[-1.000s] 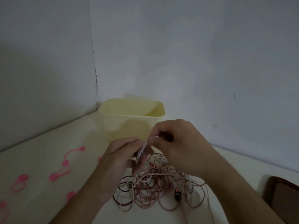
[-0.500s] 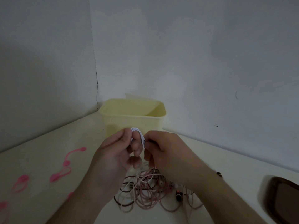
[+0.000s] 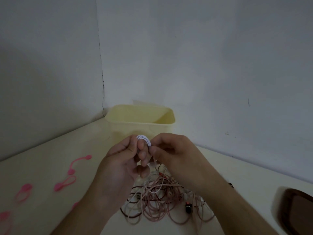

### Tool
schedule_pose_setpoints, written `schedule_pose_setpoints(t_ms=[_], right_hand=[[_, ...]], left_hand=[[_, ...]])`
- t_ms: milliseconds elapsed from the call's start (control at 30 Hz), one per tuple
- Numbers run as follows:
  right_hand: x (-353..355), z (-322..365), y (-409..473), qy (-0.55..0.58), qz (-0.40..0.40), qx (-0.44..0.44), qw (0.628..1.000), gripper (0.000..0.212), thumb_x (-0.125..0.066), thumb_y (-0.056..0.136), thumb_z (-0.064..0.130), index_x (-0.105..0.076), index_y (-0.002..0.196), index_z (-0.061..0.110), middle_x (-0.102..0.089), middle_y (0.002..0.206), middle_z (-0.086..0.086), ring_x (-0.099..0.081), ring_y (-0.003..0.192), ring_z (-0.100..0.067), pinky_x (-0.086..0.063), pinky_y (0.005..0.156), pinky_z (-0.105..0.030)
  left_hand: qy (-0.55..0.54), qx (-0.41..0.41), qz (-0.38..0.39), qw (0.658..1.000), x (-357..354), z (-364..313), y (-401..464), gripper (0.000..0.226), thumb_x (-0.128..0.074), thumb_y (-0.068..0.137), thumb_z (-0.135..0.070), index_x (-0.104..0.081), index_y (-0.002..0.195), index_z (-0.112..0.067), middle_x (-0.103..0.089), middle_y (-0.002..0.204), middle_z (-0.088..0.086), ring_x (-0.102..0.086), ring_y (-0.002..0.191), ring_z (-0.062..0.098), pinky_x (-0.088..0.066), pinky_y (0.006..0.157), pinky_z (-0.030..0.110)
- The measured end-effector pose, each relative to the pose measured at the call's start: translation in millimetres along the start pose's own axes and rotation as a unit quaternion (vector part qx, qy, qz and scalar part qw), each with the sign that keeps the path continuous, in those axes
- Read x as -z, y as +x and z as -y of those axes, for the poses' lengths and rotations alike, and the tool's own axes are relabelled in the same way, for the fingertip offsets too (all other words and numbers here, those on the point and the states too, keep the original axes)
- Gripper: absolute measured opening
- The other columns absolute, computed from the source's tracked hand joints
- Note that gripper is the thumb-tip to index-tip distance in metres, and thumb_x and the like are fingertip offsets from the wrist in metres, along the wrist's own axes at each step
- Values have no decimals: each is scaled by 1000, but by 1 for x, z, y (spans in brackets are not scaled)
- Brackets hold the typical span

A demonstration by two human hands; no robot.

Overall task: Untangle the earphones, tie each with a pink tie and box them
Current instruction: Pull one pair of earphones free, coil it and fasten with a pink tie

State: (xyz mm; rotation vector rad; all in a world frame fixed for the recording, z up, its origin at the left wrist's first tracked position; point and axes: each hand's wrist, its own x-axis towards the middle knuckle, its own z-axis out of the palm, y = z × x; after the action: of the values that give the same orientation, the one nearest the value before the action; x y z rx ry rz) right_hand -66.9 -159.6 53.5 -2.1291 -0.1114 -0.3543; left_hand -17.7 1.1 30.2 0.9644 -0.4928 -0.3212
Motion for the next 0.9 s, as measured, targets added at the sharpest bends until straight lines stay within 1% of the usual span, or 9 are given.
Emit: schedule_pose_setpoints(t_ms=[67, 233, 333, 367, 467, 500, 667, 767, 900], right_hand=[[-4, -2, 0, -14, -28, 8, 999, 9, -65, 99, 25, -74, 95, 25, -79, 90, 3, -74, 85, -16, -59, 87, -50], [-8, -1, -2, -42, -68, 39, 996, 19, -63, 102, 15, -69, 86, 25, -75, 78, 4, -70, 73, -16, -58, 73, -41], [-8, 2, -4, -50, -73, 50, 995, 23, -59, 105, 13, -65, 86, 23, -71, 73, 7, -66, 67, -10, -51, 62, -25], [-7, 2, -5, -56, -72, 54, 994, 22, -57, 106, 14, -64, 86, 22, -70, 73, 6, -66, 67, -10, -51, 61, -25], [-6, 2, -4, -74, -70, 62, 993, 20, -54, 108, 17, -61, 89, 21, -68, 77, 1, -66, 72, -19, -56, 68, -46], [-5, 2, -4, -78, -70, 61, 993, 20, -54, 108, 18, -60, 89, 21, -67, 77, 0, -66, 73, -21, -56, 69, -48], [2, 1, -5, -97, -59, 49, 992, 20, -57, 107, 20, -62, 89, 25, -71, 75, 1, -69, 65, -13, -59, 68, -50], [6, -1, -3, -126, -54, 51, 989, 19, -58, 107, 21, -62, 89, 24, -70, 74, 0, -69, 69, -17, -59, 68, -49], [9, -2, -2, -186, -25, 74, 979, 18, -58, 105, 20, -61, 88, 22, -64, 74, 4, -63, 70, -14, -54, 64, -43]], left_hand=[[-2, 1, -4, 1000, -1, 1, 0, 37, -42, 106, -17, -59, 74, -11, -46, 72, 6, -47, 60, 15, -39, 47, 27], [-1, 1, -2, 1000, -1, 0, 0, 36, -40, 107, -15, -56, 76, -9, -52, 76, 9, -53, 66, 17, -39, 47, 27], [3, 4, 0, 1000, 0, 0, 0, 32, -41, 106, -16, -56, 79, -8, -55, 81, 12, -57, 70, 18, -40, 49, 28], [4, 3, 0, 1000, 1, 0, 1, 31, -42, 106, -17, -56, 80, -6, -56, 82, 13, -58, 72, 18, -41, 49, 28], [14, -4, -8, 1000, 4, 3, 3, 30, -43, 106, -16, -62, 90, 1, -60, 91, 16, -61, 79, 18, -45, 52, 30], [17, -6, -12, 1000, 4, 4, 3, 31, -44, 107, -15, -64, 92, 3, -62, 93, 15, -62, 81, 19, -46, 53, 30], [53, -8, -30, 998, -1, 0, 3, 31, -50, 102, -11, -77, 92, 1, -72, 99, 22, -70, 85, 23, -54, 56, 32], [104, -18, -48, 993, 1, -2, 2, 26, -55, 99, -9, -80, 94, -3, -76, 103, 24, -73, 87, 32, -58, 61, 39], [243, -51, -38, 968, 5, -7, 6, 17, -64, 100, -13, -81, 99, -13, -79, 91, 15, -76, 87, 31, -64, 70, 43]])
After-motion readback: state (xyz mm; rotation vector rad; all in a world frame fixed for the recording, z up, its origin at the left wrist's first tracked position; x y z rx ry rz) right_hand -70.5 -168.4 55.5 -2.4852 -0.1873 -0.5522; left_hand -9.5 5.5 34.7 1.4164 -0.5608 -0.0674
